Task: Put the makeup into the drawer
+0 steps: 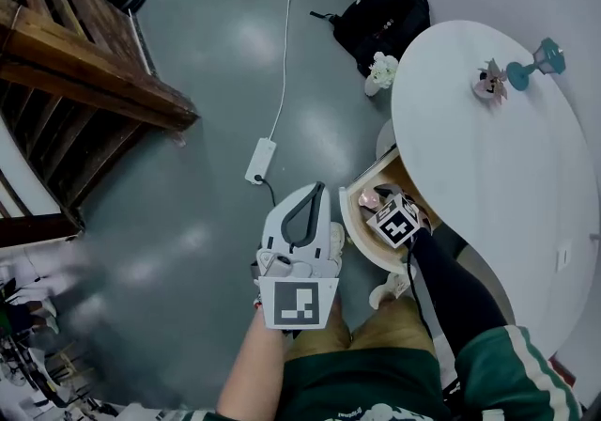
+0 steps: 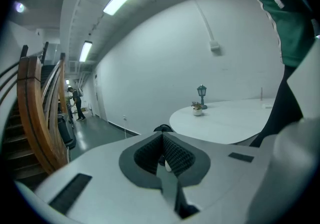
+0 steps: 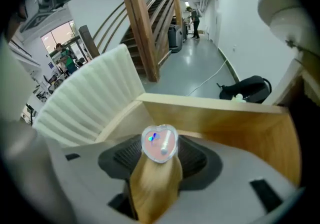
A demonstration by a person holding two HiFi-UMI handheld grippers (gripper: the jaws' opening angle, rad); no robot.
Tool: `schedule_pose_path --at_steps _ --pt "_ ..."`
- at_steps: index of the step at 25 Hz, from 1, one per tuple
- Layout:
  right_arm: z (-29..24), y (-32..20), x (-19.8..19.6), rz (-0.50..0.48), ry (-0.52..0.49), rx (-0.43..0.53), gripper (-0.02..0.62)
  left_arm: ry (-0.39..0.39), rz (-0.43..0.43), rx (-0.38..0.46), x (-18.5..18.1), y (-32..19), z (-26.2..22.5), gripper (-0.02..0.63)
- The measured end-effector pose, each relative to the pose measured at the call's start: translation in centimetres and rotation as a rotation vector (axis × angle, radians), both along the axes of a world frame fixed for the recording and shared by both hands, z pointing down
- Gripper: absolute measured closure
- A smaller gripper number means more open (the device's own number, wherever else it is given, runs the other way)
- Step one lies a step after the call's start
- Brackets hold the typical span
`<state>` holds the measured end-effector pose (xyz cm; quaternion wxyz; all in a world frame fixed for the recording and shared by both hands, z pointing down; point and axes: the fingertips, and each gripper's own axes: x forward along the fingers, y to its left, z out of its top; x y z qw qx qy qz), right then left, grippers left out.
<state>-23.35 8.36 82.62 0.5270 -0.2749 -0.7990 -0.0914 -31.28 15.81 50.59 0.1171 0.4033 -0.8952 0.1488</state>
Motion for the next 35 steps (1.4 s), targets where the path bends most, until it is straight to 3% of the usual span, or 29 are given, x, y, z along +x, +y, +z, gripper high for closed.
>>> schedule_pose_path --at_steps 13,21,27,35 --pt "4.4 -0.2 -0.3 -0.012 0.077 0.05 0.359 0.058 -0.038 -0.033 -0.1 1.8 2.3 0.606" --pt "4.8 -0.5 0.1 0.005 0.076 0.037 0.351 0.042 -0.03 -0.033 0.0 1.6 1.7 0.606" --pt "-0.6 -0.2 -0.3 0.068 -0.023 -0.01 0.337 0.058 -0.037 0.008 0.0 0.9 0.5 0.606" --pt "-15.2 0.4 -0.9 0.218 -0.268 -0.117 0.333 0.053 -0.07 0.097 -1.1 -0.9 -4.5 0.606"
